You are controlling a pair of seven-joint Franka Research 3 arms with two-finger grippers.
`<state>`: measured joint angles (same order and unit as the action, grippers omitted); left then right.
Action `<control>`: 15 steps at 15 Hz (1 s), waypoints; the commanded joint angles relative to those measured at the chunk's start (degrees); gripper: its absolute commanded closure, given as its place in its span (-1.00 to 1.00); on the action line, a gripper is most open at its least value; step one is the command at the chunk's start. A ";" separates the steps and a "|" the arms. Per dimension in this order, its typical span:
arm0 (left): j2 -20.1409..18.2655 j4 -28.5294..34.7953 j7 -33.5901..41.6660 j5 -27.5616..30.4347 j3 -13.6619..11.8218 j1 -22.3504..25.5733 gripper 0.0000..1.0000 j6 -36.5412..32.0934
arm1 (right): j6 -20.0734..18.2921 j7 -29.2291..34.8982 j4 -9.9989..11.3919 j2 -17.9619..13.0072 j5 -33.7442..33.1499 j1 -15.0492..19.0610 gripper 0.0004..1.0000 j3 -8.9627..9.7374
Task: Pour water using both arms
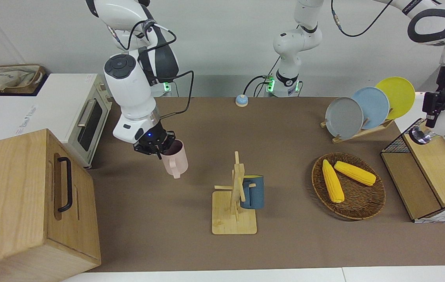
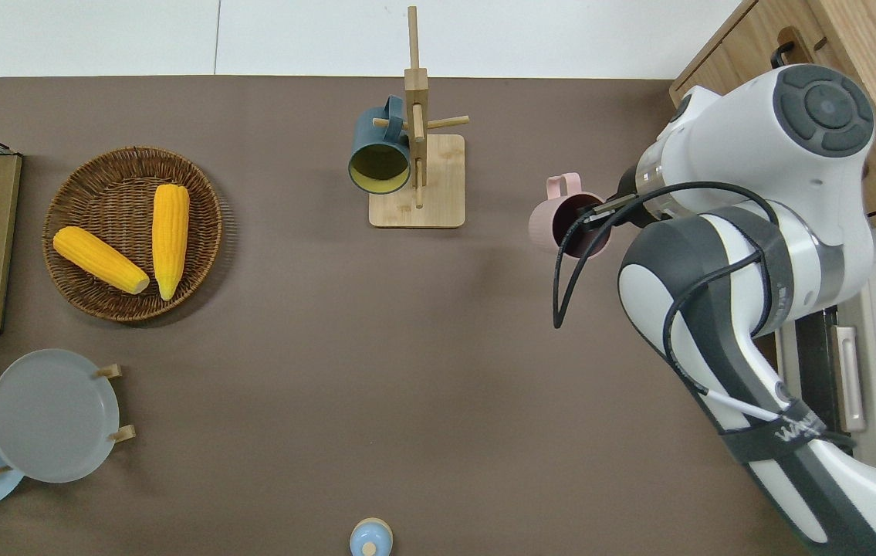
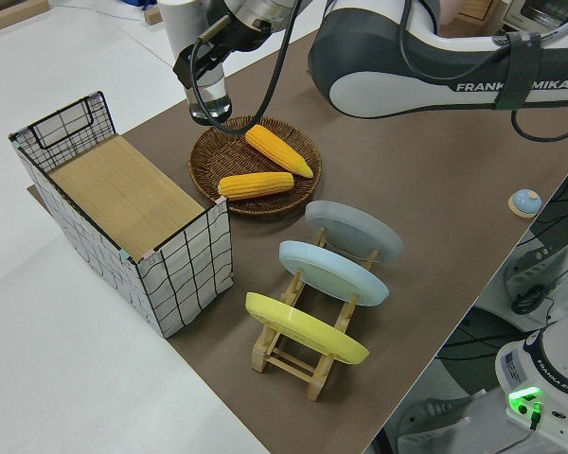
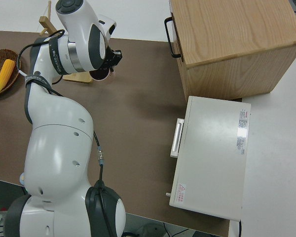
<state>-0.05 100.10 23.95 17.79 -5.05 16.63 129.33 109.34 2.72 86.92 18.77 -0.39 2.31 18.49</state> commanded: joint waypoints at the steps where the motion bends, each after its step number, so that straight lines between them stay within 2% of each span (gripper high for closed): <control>1: -8.11 8.69 -4.96 -4.42 1.96 -0.90 1.00 0.22 | -0.27 13.69 1.41 -1.72 3.82 -1.68 1.00 3.30; 3: -11.09 12.38 -7.94 -5.48 4.33 -0.90 1.00 1.09 | 0.69 19.92 1.32 -1.46 3.91 -5.27 1.00 4.09; 5: -13.65 15.55 -10.93 -6.10 6.44 -0.81 1.00 2.32 | 1.83 23.99 0.45 -1.11 3.91 -7.13 1.00 4.63; 6: -14.96 17.30 -11.99 -6.36 7.15 -0.81 1.00 3.20 | 2.02 25.31 -0.08 -0.59 3.91 -7.84 1.00 6.02; 8: -18.04 22.04 -13.14 -6.37 8.47 -0.81 1.00 6.18 | 2.71 29.52 -0.52 0.12 3.91 -8.54 1.00 6.82; 11: -22.61 28.90 -14.37 -6.37 10.67 -0.64 1.00 9.79 | 5.09 33.40 -1.40 1.44 4.08 -9.25 1.00 9.98; 13: -25.34 32.25 -15.16 -6.37 11.46 -0.81 1.00 10.24 | 6.49 36.99 -1.75 3.45 3.65 -9.42 1.00 10.60; 14: -26.57 33.57 -15.51 -6.37 11.90 -0.90 1.00 10.33 | 7.28 39.01 -2.36 4.51 3.04 -9.95 1.00 12.17; 15: -27.80 35.06 -15.69 -6.37 12.34 -0.90 1.00 10.33 | 7.64 39.64 -3.07 5.04 2.16 -10.30 1.00 12.71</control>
<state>-21.03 128.89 10.49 12.79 6.40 16.11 137.34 114.96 38.23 86.69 20.22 2.11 -7.45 28.82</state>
